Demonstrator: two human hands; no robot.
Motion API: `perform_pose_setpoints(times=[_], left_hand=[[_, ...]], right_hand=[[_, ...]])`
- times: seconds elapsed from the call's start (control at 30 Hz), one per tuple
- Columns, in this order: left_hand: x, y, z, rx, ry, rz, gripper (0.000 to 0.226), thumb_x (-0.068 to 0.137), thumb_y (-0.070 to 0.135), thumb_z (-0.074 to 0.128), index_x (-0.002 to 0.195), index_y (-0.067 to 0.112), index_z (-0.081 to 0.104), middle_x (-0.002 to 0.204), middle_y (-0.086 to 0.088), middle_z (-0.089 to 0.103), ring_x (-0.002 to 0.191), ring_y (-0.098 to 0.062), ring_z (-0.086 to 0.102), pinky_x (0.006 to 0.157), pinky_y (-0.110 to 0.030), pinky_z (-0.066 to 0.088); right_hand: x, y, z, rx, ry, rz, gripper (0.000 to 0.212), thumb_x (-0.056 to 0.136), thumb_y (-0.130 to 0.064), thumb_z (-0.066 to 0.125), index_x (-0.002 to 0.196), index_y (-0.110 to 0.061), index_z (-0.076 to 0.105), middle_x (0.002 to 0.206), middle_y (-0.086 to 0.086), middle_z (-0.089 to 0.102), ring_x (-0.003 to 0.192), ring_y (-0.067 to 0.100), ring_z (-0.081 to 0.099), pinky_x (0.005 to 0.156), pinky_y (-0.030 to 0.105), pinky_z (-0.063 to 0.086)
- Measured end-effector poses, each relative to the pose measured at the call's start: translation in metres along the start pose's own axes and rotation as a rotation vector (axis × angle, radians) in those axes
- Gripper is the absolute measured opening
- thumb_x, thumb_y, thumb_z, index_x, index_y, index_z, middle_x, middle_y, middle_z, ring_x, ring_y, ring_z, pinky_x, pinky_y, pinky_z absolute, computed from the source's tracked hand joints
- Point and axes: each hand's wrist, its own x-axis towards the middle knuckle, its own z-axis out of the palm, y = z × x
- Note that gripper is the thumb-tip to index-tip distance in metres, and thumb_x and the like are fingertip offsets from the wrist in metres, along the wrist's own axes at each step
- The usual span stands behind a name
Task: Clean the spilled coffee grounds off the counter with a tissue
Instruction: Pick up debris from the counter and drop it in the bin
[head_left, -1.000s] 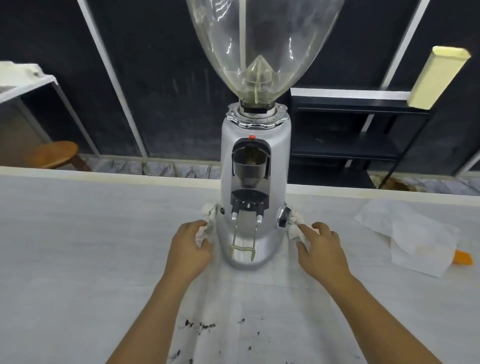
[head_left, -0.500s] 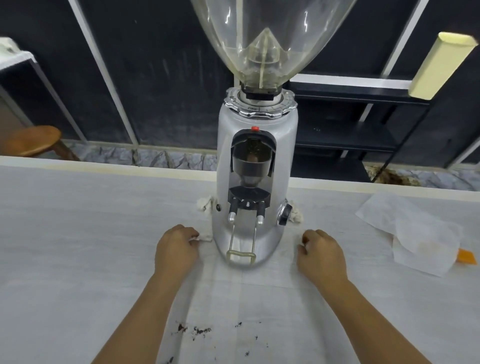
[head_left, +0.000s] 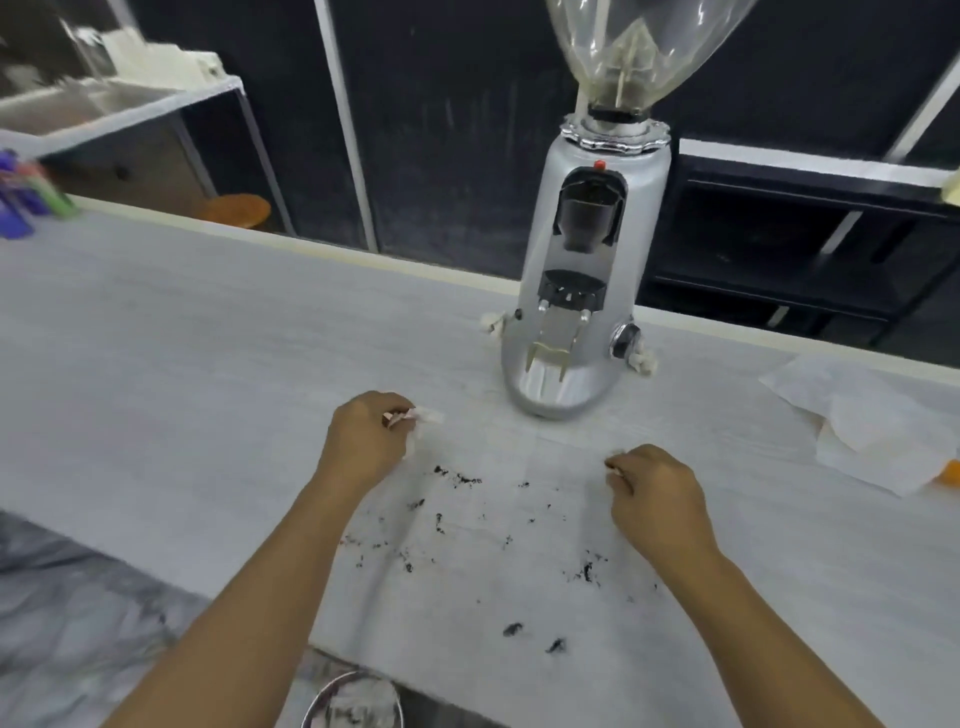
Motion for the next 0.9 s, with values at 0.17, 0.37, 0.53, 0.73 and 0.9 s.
perform_pose_setpoints(times=[0.17,0.37,0.53,0.73,0.9], left_hand=[[-0.094,-0.020,-0.070,-0.165,0.080,-0.056,0.012,0.089,0.018,0.069,0.098,0.027,0.070,0.102,0.018,0.066,0.087,-0.001,0.063,0.071,-0.019,0.049],[-0.220,-0.116,-0.121,-0.217,0.063,-0.244,0.014,0.088,0.014,0.069,0.095,0.026,0.068,0.101,0.012,0.066,0.084,0.002,0.064,0.064,-0.009,0.048],[-0.297,-0.217,-0.119,-0.144,-0.005,-0.417,0.017,0.086,0.012,0.070,0.092,0.028,0.066,0.100,0.009,0.064,0.083,-0.002,0.064,0.067,-0.016,0.048],[-0.350,-0.346,-0.025,-0.156,-0.087,-0.580,0.031,0.087,0.014,0.070,0.089,0.043,0.060,0.097,0.014,0.060,0.082,-0.004,0.062,0.068,-0.020,0.050],[-0.369,-0.462,0.100,-0.164,-0.110,-0.720,0.013,0.086,0.015,0.070,0.093,0.024,0.065,0.097,0.003,0.060,0.082,-0.008,0.061,0.067,-0.009,0.044]], right_hand=[[-0.067,-0.081,-0.015,0.214,-0.069,-0.080,0.016,0.082,-0.004,0.075,0.093,-0.014,0.078,0.090,-0.004,0.071,0.081,0.006,0.065,0.078,0.003,0.042],[-0.169,-0.187,0.010,0.428,-0.301,-0.163,0.019,0.080,-0.005,0.077,0.093,-0.019,0.079,0.090,-0.012,0.068,0.075,-0.001,0.061,0.067,0.011,0.046],[-0.236,-0.229,0.098,0.493,-0.625,-0.148,0.022,0.081,-0.007,0.076,0.098,-0.020,0.078,0.098,-0.012,0.068,0.089,-0.001,0.064,0.077,0.009,0.045],[-0.298,-0.182,0.280,0.367,-0.792,-0.032,0.027,0.075,-0.009,0.074,0.099,-0.022,0.075,0.098,-0.008,0.071,0.091,0.007,0.066,0.082,0.030,0.055],[-0.347,-0.122,0.451,0.145,-0.918,-0.055,0.023,0.077,-0.004,0.072,0.099,-0.013,0.073,0.095,0.006,0.070,0.094,0.026,0.062,0.076,0.034,0.053]])
